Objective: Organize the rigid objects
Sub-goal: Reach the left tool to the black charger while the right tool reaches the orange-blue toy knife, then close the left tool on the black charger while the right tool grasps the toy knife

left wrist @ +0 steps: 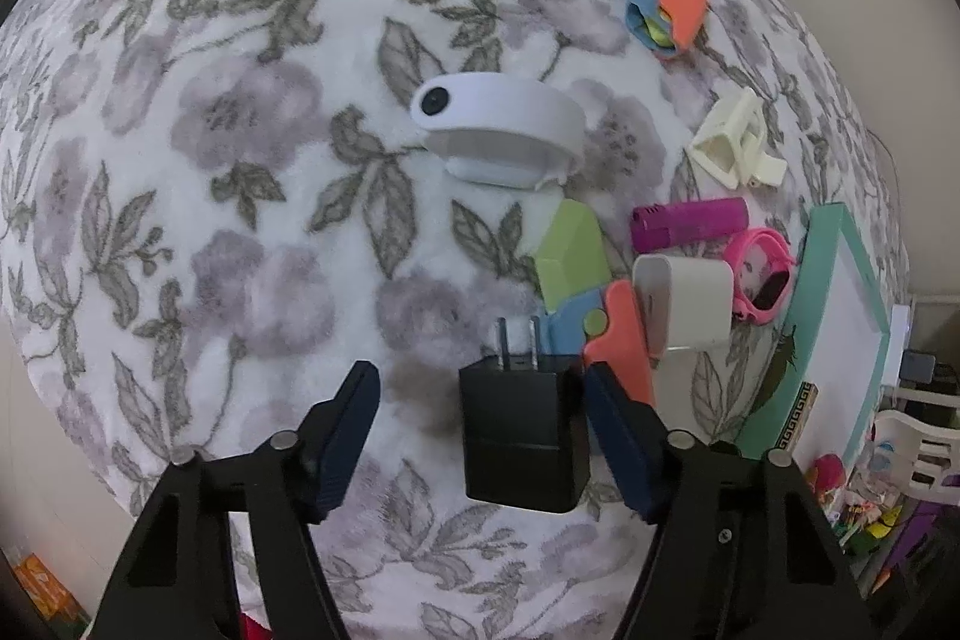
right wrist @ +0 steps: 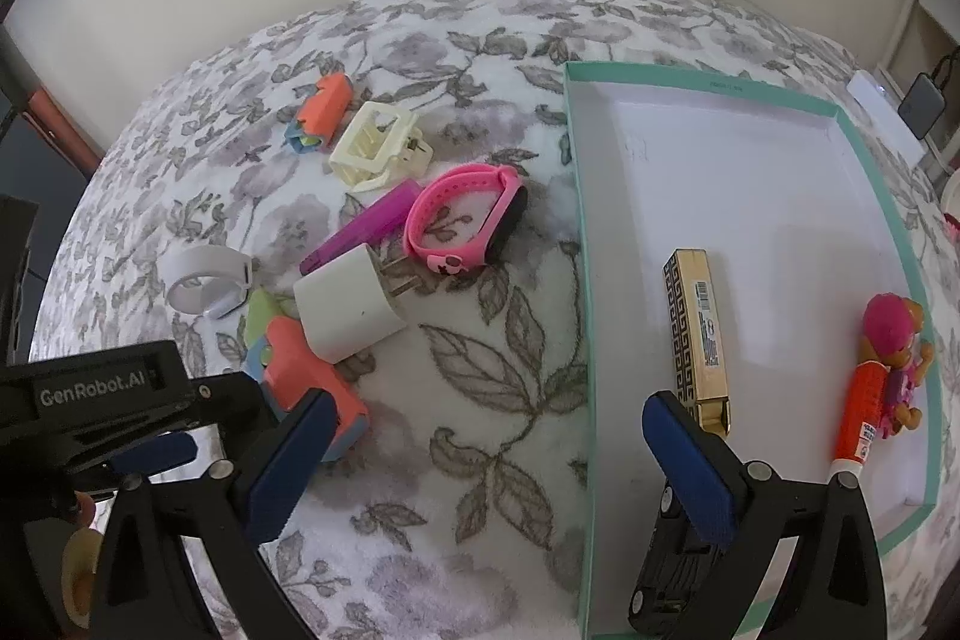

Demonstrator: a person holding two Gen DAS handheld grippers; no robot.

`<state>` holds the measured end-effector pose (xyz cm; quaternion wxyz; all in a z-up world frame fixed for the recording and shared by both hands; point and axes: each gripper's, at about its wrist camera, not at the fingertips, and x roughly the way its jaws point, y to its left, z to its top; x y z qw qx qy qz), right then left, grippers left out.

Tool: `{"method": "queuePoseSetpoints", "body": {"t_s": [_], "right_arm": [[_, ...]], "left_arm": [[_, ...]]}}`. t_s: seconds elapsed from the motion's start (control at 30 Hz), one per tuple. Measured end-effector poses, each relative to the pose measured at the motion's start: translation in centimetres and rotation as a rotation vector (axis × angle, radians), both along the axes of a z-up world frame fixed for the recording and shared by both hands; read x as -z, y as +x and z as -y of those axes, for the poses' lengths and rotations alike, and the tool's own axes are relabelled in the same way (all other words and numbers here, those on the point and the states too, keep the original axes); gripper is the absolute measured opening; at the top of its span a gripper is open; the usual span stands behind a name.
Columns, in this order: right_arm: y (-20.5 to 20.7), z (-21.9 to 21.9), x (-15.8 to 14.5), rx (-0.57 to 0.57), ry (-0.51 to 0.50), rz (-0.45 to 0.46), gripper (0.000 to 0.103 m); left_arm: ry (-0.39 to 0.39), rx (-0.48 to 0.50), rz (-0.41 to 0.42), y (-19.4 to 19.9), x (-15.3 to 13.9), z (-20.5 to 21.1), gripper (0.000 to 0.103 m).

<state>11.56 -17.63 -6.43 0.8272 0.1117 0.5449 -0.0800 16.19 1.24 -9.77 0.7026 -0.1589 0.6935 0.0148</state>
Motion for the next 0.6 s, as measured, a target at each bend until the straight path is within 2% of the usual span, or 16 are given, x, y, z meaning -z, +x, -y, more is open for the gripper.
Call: {"method": "queuePoseSetpoints", "body": {"t_s": [0.03, 0.1, 0.37, 0.6], "right_arm": [[0.0, 0.0, 0.0, 0.001, -0.001, 0.001, 0.103], [0.0, -0.1, 0.0, 0.000, -0.003, 0.002, 0.103], [0.1, -0.7, -0.1, -0.034, -0.009, 0.012, 0.103], [0.6, -3.5, 0.4, -0.142, -0.019, 0.020, 0.103]], "left_arm": [[-0.012, 0.006, 0.003, -0.1, 0.0, 0.2, 0.062], [-0.034, 0.015, 0.004, 0.3, 0.5, 1.3, 0.044], [-0.001, 0.043, 0.043, 0.7, -0.6, 3.0, 0.044], [0.136, -0.022, 0.068, 1.6, -1.2, 1.1, 0.044]]}}
